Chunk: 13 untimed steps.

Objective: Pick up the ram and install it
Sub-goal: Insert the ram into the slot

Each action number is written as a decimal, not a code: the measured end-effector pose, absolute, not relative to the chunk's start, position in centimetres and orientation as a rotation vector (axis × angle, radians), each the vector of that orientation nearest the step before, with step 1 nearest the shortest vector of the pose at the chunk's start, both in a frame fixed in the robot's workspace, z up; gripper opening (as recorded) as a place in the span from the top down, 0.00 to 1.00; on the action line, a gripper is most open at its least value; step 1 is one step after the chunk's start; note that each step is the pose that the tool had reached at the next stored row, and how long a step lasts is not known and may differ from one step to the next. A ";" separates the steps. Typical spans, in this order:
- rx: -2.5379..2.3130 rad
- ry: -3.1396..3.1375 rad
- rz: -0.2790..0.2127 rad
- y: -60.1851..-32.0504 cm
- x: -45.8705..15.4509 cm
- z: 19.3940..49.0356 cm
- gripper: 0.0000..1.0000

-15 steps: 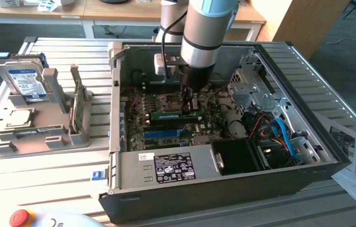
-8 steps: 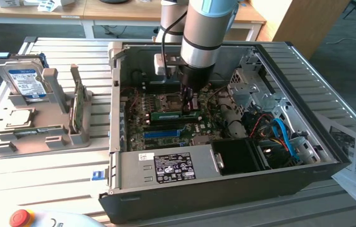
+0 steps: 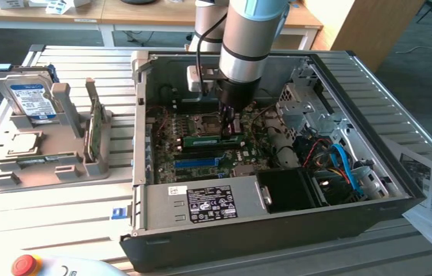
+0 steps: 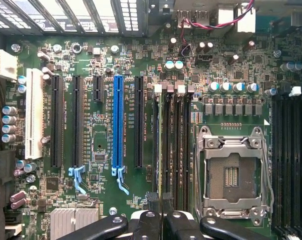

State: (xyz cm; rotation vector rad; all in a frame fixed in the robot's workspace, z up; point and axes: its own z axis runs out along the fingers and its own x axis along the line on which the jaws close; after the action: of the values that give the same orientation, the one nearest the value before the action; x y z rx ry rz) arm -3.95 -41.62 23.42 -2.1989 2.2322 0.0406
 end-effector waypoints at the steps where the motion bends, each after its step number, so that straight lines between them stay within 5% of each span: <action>1: -2.199 2.232 0.041 -41.6 -4.0 23.4 0.88; 13: -2.200 2.233 0.043 -41.6 -4.0 23.4 0.88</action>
State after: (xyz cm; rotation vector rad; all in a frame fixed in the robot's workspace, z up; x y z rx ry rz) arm -4.04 -41.62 23.42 -2.1999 2.2333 0.0431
